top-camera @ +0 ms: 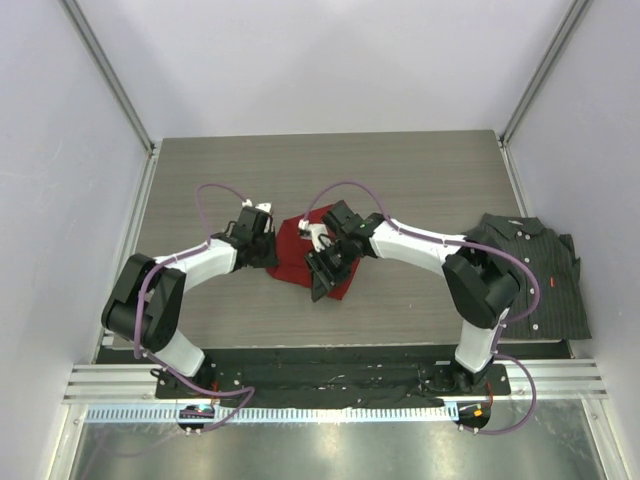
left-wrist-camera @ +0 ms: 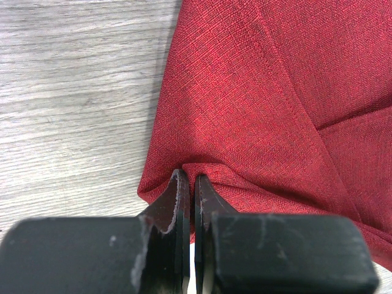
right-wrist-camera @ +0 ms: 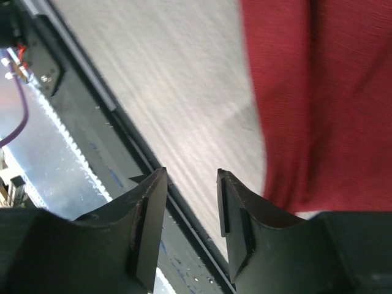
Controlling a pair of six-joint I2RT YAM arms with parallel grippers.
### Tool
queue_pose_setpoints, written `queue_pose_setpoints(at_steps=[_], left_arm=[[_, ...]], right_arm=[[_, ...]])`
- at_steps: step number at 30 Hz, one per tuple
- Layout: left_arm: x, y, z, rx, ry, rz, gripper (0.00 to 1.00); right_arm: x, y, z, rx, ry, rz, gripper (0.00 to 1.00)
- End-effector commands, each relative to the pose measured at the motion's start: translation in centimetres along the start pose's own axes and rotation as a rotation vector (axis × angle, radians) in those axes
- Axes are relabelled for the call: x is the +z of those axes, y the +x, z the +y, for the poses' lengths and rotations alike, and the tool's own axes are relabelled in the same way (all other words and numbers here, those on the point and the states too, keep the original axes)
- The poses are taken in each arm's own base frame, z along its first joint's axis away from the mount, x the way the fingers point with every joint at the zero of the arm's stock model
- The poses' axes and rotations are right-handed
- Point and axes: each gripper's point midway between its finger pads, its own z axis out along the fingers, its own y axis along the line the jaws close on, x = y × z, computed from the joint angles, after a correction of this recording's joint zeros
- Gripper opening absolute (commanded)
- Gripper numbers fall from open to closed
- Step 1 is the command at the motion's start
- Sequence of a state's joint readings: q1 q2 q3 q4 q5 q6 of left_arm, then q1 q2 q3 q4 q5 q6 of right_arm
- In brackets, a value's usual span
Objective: Fold the napkin, place the utensils inside, and roll it up
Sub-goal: Roll the napkin with the utensil
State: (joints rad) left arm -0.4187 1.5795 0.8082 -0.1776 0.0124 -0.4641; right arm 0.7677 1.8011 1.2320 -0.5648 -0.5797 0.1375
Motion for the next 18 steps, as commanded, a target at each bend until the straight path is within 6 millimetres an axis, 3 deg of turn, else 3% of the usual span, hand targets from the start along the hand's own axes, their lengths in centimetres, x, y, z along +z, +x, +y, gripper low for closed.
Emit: queue_pose_setpoints(at_steps=[1, 6, 14, 18], left_arm=[[0.1, 0.2, 1.4, 0.006, -0.056, 0.011, 0.00], [0.0, 0.1, 1.3, 0.006, -0.052, 0.010, 0.00], [0.1, 0.2, 1.4, 0.006, -0.058, 0.012, 0.00], [0.1, 0.3, 1.4, 0.005, -0.059, 0.015, 0.00]], right_arm=[[-0.8, -0.8, -2.1, 0.044, 0.046, -0.024, 0.44], [-1.0, -0.5, -4.3, 0.085, 0.053, -0.016, 0.42], [0.8, 3.3, -7.9, 0.159, 0.098, 0.071, 0.40], [1.1, 3.8, -8.8, 0.163, 0.110, 0.073, 0.40]])
